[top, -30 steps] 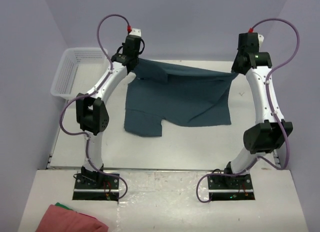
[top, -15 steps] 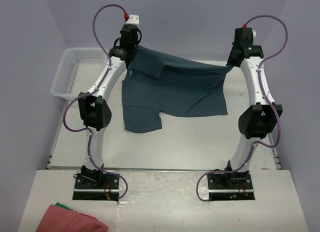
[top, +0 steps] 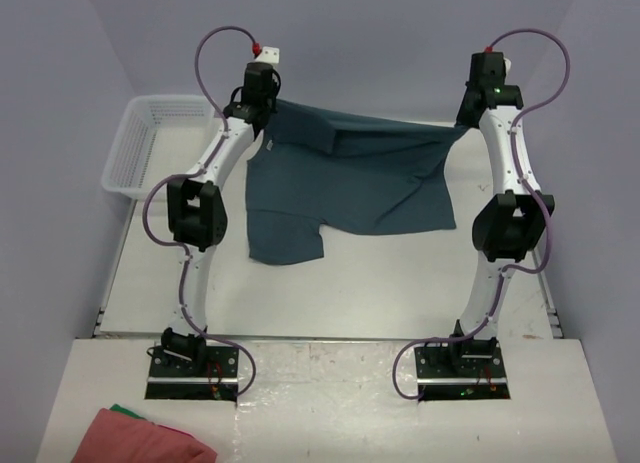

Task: Fold and stack the t-shirts
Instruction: Flatten out the tshirt

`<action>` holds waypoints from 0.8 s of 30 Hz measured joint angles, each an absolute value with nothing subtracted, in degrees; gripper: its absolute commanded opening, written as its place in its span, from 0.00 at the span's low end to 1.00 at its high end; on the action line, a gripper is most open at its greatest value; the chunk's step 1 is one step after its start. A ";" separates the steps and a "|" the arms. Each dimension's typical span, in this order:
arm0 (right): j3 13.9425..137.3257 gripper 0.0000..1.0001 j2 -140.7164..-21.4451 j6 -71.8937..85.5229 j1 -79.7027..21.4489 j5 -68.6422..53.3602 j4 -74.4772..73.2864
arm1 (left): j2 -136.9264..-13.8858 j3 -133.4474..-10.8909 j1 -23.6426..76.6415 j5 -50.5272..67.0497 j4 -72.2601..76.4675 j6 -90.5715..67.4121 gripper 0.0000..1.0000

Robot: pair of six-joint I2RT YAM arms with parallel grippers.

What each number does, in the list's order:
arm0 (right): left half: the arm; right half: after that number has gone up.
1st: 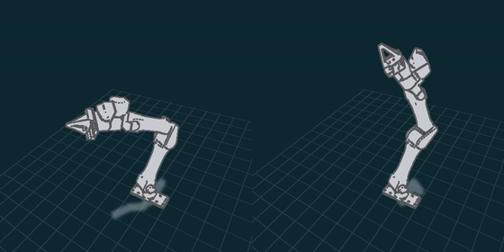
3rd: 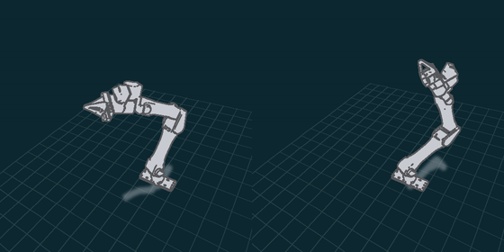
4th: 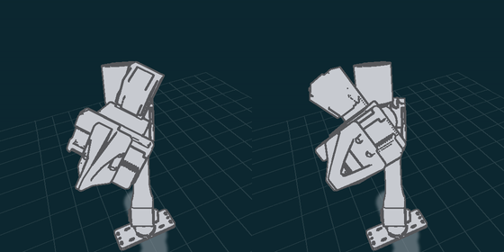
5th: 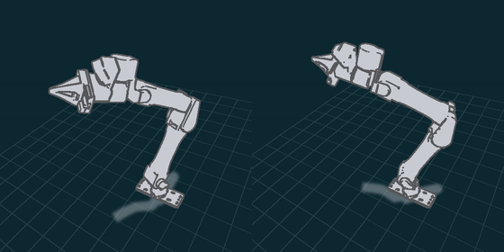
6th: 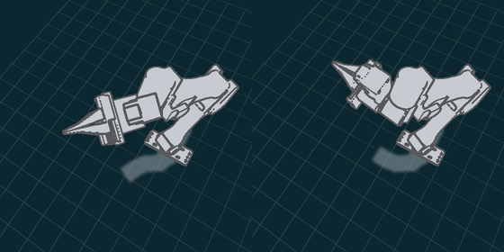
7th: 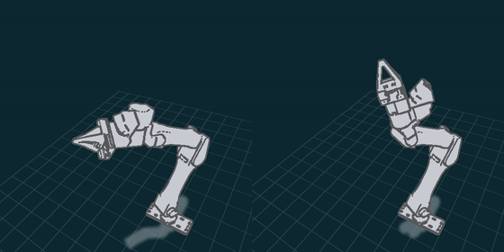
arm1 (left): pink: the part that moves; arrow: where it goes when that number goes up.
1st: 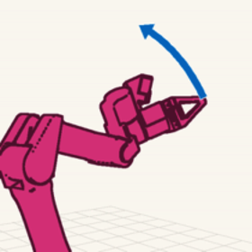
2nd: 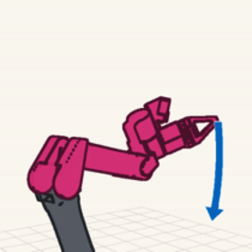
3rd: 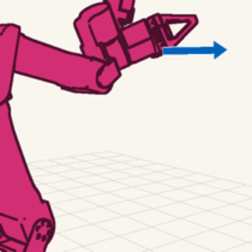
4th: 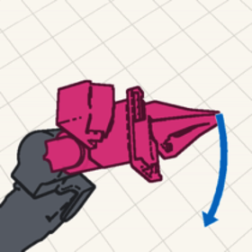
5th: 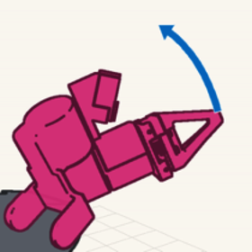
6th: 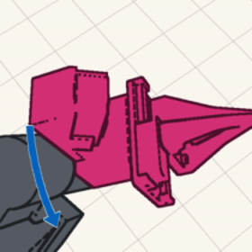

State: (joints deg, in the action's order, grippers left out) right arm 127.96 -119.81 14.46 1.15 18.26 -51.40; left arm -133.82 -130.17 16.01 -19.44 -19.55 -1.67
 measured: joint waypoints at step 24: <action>130.69 0.00 -121.62 14.04 2.11 20.91 -51.44 | -133.71 -134.58 18.68 -1.78 -9.17 3.66 0.00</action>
